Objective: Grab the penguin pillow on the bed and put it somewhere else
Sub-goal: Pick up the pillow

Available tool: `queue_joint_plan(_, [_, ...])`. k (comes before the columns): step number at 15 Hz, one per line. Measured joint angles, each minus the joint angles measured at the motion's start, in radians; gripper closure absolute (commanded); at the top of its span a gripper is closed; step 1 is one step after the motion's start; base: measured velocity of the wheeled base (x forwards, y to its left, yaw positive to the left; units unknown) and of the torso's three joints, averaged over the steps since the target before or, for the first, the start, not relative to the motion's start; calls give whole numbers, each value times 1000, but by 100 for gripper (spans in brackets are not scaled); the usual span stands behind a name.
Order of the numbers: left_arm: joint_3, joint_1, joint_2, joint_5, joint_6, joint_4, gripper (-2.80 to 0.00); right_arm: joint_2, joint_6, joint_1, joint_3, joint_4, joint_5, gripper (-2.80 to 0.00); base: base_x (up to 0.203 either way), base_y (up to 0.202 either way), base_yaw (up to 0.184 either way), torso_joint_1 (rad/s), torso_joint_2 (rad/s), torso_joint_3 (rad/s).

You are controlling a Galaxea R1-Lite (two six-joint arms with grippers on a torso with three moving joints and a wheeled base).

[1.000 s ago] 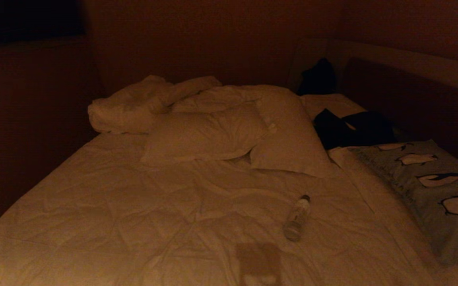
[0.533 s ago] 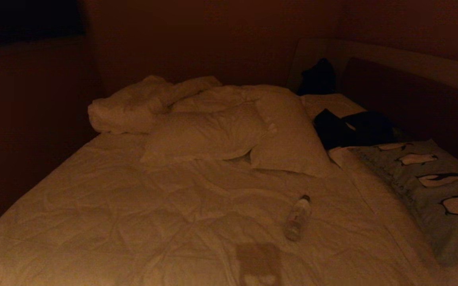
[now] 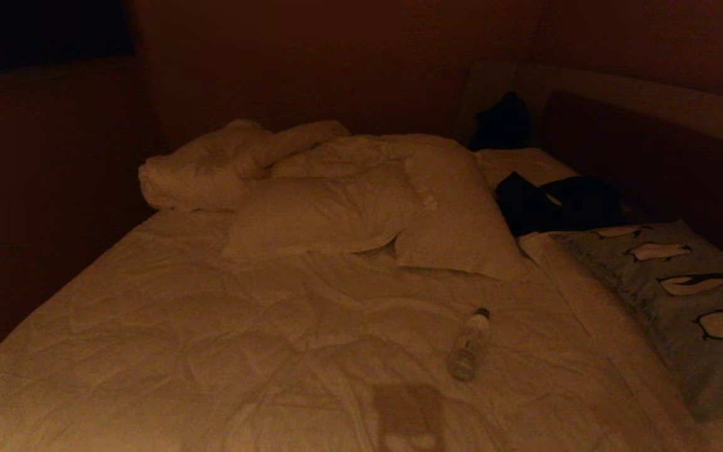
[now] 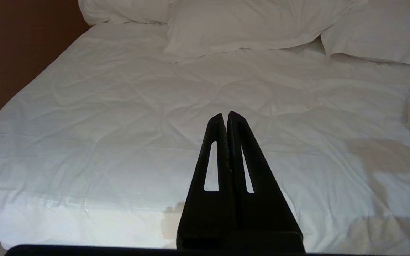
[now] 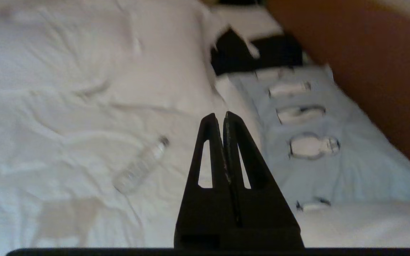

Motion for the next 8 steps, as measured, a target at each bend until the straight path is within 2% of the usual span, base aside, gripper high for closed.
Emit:
queue_joint_plan(4, [0, 0, 0, 0, 0, 0, 0, 170, 9, -13, -35, -17, -30, 0, 0, 0, 0, 0, 0, 0])
queue_joint_plan(8, [0, 0, 0, 0, 0, 0, 0, 366, 31, -77, -78, -85, -32, 0, 0, 0, 0, 0, 0, 0])
